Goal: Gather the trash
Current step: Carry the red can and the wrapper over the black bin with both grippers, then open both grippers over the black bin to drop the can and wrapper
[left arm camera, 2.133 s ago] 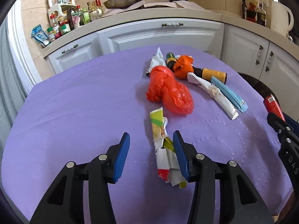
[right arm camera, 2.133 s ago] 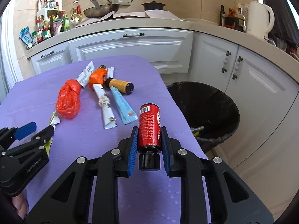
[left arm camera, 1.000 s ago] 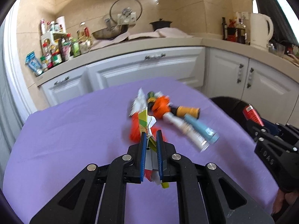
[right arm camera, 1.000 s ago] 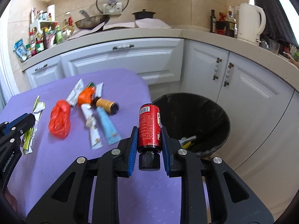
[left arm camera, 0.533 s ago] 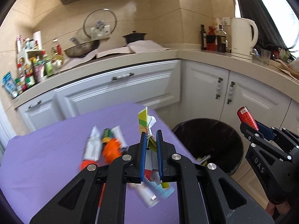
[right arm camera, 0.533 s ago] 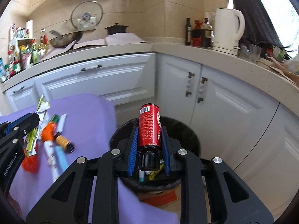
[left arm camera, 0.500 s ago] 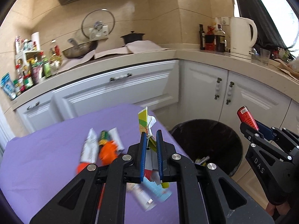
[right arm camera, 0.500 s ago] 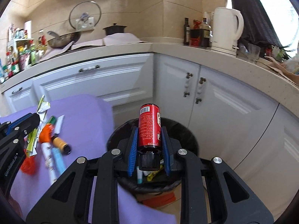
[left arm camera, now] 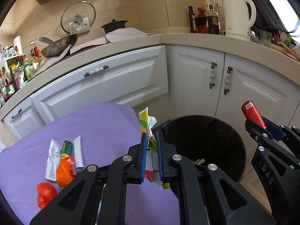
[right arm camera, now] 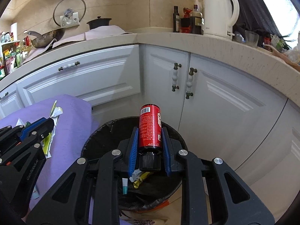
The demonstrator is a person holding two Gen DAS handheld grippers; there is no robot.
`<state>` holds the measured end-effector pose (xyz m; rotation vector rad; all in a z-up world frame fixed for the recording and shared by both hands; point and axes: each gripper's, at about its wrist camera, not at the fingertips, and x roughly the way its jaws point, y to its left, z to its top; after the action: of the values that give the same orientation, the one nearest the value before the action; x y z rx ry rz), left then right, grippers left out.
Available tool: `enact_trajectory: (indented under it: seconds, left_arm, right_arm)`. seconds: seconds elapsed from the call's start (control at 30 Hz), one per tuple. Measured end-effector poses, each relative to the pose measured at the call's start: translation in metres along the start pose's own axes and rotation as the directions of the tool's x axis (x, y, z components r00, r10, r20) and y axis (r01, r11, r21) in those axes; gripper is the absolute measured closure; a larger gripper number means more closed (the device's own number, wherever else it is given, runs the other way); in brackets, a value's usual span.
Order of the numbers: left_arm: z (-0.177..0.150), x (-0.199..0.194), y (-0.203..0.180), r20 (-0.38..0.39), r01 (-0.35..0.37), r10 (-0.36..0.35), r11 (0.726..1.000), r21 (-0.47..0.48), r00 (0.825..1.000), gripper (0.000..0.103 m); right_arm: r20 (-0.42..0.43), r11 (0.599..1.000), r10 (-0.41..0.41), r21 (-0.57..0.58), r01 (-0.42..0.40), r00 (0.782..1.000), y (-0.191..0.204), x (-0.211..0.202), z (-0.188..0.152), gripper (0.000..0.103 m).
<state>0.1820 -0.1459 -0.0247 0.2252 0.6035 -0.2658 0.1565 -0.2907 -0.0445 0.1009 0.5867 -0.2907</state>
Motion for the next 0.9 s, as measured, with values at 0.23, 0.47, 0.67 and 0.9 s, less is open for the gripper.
enact_trajectory:
  seconds: [0.23, 0.47, 0.67, 0.9]
  left_arm:
    - [0.003, 0.027, -0.010, -0.043, -0.004, 0.005, 1.000, 0.022, 0.999, 0.092]
    - [0.004, 0.048, -0.017, -0.099, 0.007, -0.003, 0.999, 0.032, 0.995, 0.088]
    - [0.006, 0.050, -0.005, -0.110, -0.009, 0.005, 0.999, -0.031, 0.994, 0.063]
    - [0.005, 0.033, 0.008, -0.111, -0.021, 0.014, 0.998, -0.059, 0.994, 0.060]
  right_arm:
    - [-0.026, 1.000, -0.003, 0.007, 0.003, 1.000, -0.006, 0.023, -0.002, 0.080]
    - [-0.043, 1.000, -0.005, 0.011, 0.005, 0.999, -0.008, 0.043, -0.003, 0.073]
    - [-0.033, 1.000, -0.023, 0.014, 0.024, 0.999, -0.009, 0.042, -0.003, 0.066]
    - [-0.034, 1.000, -0.012, 0.015, 0.013, 0.999, -0.002, 0.030, -0.004, 0.066]
